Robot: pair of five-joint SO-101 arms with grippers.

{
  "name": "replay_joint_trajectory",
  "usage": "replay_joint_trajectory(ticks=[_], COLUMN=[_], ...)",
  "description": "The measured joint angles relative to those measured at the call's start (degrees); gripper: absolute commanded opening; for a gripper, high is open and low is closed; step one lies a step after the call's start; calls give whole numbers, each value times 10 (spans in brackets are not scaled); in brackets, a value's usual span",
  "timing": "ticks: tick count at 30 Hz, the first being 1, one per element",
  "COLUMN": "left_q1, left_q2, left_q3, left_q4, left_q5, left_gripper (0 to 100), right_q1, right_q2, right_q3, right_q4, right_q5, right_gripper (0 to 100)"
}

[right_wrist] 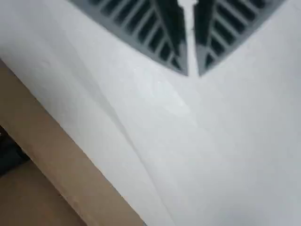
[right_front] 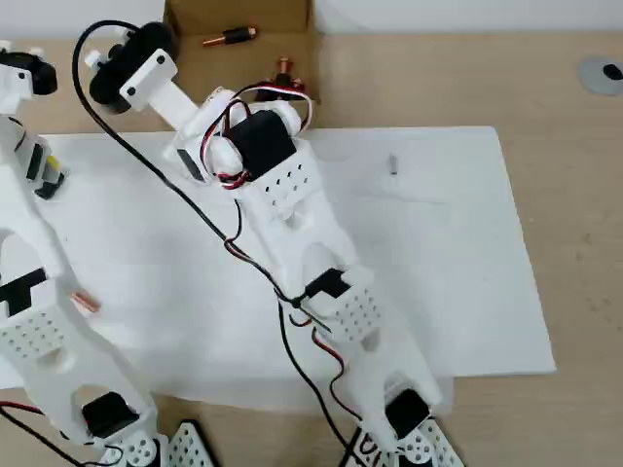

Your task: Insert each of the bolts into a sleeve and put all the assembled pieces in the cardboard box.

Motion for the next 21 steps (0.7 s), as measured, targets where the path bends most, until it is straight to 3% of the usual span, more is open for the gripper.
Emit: replay_joint_trajectory(ticks=[10, 21], left_q1=[-16, -9], left_q2=[97, 249], left_q3=[18, -135], left_q4=[-84, -71], left_q5=[-20, 34], left_gripper=[189, 186], right_q1=[22, 22], right_q2=[0, 0], right_q3=[0, 4], right_q4=[0, 0], right_q5=[0, 0], right_gripper=[12, 12])
